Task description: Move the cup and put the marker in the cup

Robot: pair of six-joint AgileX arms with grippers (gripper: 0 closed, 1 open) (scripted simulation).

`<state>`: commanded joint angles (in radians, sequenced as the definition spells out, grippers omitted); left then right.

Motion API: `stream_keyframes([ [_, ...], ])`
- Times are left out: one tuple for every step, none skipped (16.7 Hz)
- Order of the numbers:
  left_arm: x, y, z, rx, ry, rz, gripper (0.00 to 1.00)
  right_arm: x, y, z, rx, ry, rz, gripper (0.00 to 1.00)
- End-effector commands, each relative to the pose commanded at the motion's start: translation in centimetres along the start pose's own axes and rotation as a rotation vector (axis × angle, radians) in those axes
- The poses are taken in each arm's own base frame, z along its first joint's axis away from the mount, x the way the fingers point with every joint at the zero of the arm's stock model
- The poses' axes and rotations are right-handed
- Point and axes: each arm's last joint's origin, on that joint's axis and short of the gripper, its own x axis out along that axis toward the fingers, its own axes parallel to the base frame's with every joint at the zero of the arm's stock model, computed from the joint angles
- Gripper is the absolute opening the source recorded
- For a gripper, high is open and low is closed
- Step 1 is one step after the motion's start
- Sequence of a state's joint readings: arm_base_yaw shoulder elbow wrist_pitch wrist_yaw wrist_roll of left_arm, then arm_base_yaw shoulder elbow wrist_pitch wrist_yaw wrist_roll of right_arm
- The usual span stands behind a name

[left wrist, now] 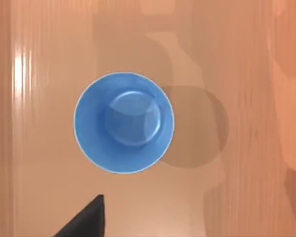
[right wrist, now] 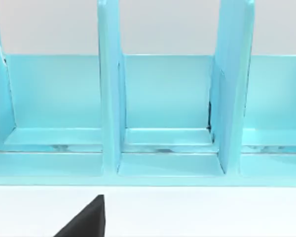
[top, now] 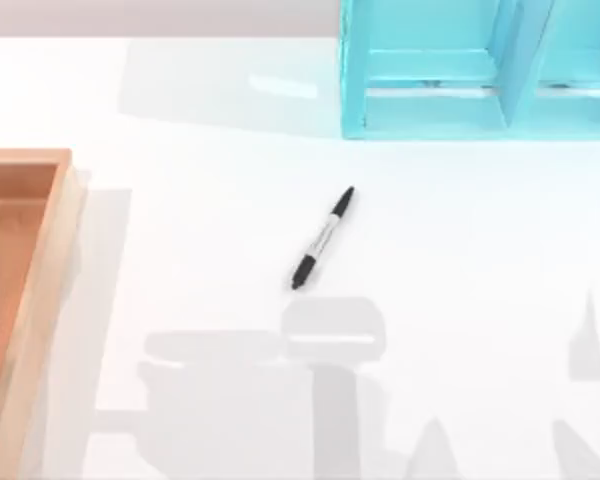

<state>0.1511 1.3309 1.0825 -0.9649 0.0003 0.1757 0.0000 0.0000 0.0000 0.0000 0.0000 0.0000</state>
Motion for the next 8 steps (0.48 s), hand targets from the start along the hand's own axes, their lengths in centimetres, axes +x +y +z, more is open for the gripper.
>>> stream_keyframes([
  [0.5,0.5,1.2,0.002,0.066,-0.009,1.0,0.0,0.0,0.0,0.0,0.0,0.0,1.0],
  [1.2,0.9,2.2,0.003,0.126,-0.018,1.0,0.0,0.0,0.0,0.0,0.0,0.0,1.0],
  [1.8,1.3,3.2,0.005,0.181,-0.028,1.0,0.0,0.0,0.0,0.0,0.0,0.0,1.0],
  [2.5,1.7,4.0,0.005,0.228,-0.036,1.0,0.0,0.0,0.0,0.0,0.0,0.0,1.0],
  [3.0,2.1,4.7,0.006,0.266,-0.044,1.0,0.0,0.0,0.0,0.0,0.0,0.0,1.0],
  [3.4,2.4,5.2,0.006,0.297,-0.05,1.0,0.0,0.0,0.0,0.0,0.0,0.0,1.0],
  [3.7,2.6,5.7,0.006,0.32,-0.055,1.0,0.0,0.0,0.0,0.0,0.0,0.0,1.0],
  [4.0,2.8,6.0,0.007,0.337,-0.059,1.0,0.0,0.0,0.0,0.0,0.0,0.0,1.0],
])
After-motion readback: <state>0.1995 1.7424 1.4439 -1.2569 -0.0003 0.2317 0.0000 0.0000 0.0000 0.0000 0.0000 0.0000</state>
